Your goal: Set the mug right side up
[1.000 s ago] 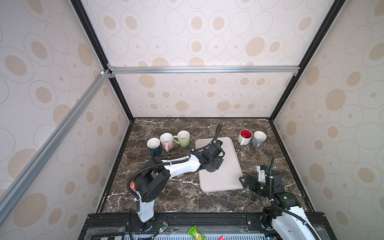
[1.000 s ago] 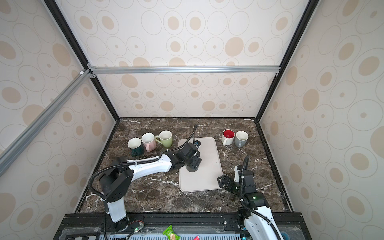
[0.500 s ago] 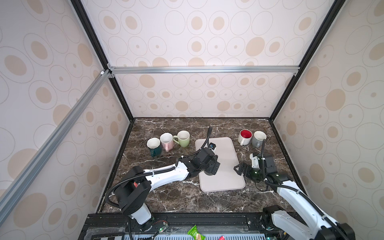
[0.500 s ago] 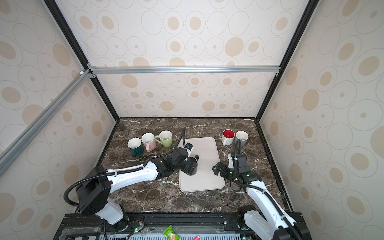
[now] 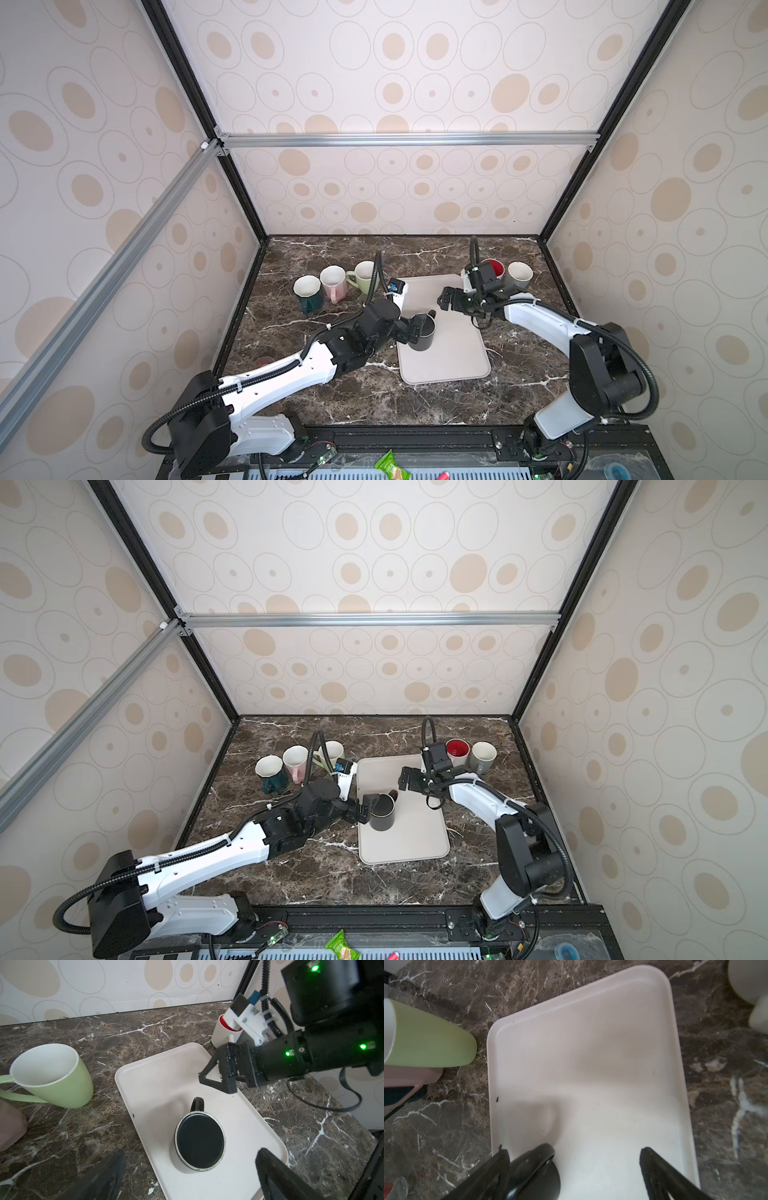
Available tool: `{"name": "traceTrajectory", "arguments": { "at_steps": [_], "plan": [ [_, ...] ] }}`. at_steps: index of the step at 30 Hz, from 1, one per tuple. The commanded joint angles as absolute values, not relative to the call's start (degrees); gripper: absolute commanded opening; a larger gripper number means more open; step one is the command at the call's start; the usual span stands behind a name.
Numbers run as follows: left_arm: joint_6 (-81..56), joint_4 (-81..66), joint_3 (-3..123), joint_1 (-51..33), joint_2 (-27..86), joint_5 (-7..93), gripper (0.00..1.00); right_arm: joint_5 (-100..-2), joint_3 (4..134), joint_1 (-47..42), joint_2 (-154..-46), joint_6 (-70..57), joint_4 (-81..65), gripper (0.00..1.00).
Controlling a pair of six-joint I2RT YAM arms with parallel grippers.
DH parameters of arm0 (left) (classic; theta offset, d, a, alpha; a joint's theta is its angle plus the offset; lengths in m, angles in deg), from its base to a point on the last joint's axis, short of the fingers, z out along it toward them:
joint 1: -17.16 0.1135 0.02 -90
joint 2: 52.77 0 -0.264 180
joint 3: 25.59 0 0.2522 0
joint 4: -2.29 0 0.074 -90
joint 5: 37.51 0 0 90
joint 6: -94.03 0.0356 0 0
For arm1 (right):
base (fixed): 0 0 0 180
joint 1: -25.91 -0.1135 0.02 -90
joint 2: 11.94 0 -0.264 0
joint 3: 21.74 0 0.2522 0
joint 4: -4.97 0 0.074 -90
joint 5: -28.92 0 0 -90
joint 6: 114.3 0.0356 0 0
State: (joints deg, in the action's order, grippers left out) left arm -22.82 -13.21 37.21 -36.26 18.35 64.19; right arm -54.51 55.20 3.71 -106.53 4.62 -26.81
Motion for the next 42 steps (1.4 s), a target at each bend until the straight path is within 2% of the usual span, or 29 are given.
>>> {"name": "traceTrajectory", "arguments": {
  "at_steps": [1, 3, 7, 13, 25, 37, 42],
  "plan": [
    [-24.8, -14.7, 36.5, -36.6, 17.0, 66.2, 0.98, -60.1, 60.1, 1.8, -109.6, -0.1, -32.0, 1.00],
    [-25.0, -14.6, 36.0, -36.6, 16.8, 66.3, 0.98, -61.4, 60.6, 1.1, -110.5, -1.8, -32.5, 1.00],
    [-25.3, -13.5, 35.1, -36.6, 17.2, 66.4, 0.98, -56.8, 61.3, 1.0, -112.5, -3.2, -31.7, 1.00],
    [-25.1, -13.7, 35.2, -36.6, 17.8, 66.9, 0.98, -58.1, 60.5, -0.2, -112.0, -4.2, -33.3, 0.99],
    [-25.5, -10.6, 35.1, -36.6, 19.1, 66.1, 0.98, -64.3, 50.9, -3.5, -104.9, -0.4, -33.5, 0.98],
    [-26.3, -10.2, 34.8, -36.6, 18.4, 65.7, 0.98, -68.7, 38.2, -5.9, -91.9, 6.2, -32.9, 0.97],
    [-27.1, -8.7, 33.7, -36.6, 18.6, 64.3, 0.98, -73.1, 34.0, -10.0, -86.8, 10.7, -33.2, 0.97]
  ]
}}
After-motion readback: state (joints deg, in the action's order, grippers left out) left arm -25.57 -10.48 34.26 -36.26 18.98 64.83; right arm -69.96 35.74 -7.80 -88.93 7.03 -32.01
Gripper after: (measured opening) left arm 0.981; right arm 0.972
